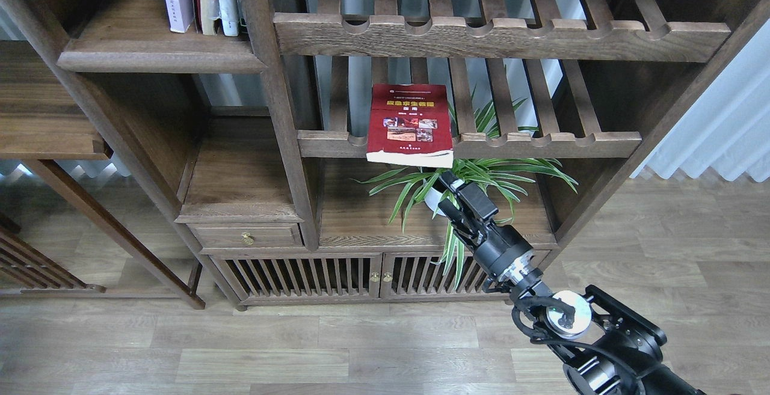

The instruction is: Organize books on shelf

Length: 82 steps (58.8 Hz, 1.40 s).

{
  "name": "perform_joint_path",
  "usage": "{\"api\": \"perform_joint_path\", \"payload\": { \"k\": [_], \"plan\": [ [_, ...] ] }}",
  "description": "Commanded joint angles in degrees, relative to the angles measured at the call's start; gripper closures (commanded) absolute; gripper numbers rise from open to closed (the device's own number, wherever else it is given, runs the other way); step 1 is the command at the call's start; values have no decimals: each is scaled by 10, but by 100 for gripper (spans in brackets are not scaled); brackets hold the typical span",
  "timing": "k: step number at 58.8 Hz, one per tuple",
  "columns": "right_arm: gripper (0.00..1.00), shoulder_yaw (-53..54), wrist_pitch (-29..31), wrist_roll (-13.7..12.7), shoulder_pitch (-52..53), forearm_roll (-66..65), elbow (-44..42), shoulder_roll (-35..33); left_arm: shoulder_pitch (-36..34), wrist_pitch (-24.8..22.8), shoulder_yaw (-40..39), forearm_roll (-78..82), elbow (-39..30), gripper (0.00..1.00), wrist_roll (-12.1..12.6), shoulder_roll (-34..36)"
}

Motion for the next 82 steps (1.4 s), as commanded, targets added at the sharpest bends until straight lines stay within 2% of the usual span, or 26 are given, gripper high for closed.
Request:
{"api": "perform_joint_path", "payload": {
  "k": [1, 10, 24, 44, 52, 59, 61, 72, 82],
  "plan": [
    [1, 1, 0, 1, 1, 0, 1, 0, -28, 0, 20, 9, 35, 99, -1, -28],
    [1, 5, 0, 1, 0, 1, 6, -2, -59, 0, 43, 29, 76, 99, -3, -78],
    [1, 22, 0, 0, -1, 0, 8, -3, -69, 0, 45, 53, 105, 100, -3, -107],
    [1, 23, 0, 0, 6, 0, 10, -1, -105, 0, 57, 102, 169, 100, -37, -139],
    [1, 23, 0, 0, 6, 1, 10, -1, -107, 0, 75, 114, 174, 100, -58, -139],
    [1, 23, 0, 0, 6, 1, 10, -1, -108, 0, 90, 125, 182, 100, -85, -144],
    [1, 24, 0, 0, 6, 2, 10, -1, -108, 0, 95, 138, 185, 100, -101, -148],
    [1, 32, 0, 0, 8, 2, 10, 0, -104, 0, 96, 147, 189, 100, -132, -154],
    [1, 34, 0, 0, 12, 2, 10, 1, -103, 0, 97, 177, 205, 100, -187, -165]
  ]
}}
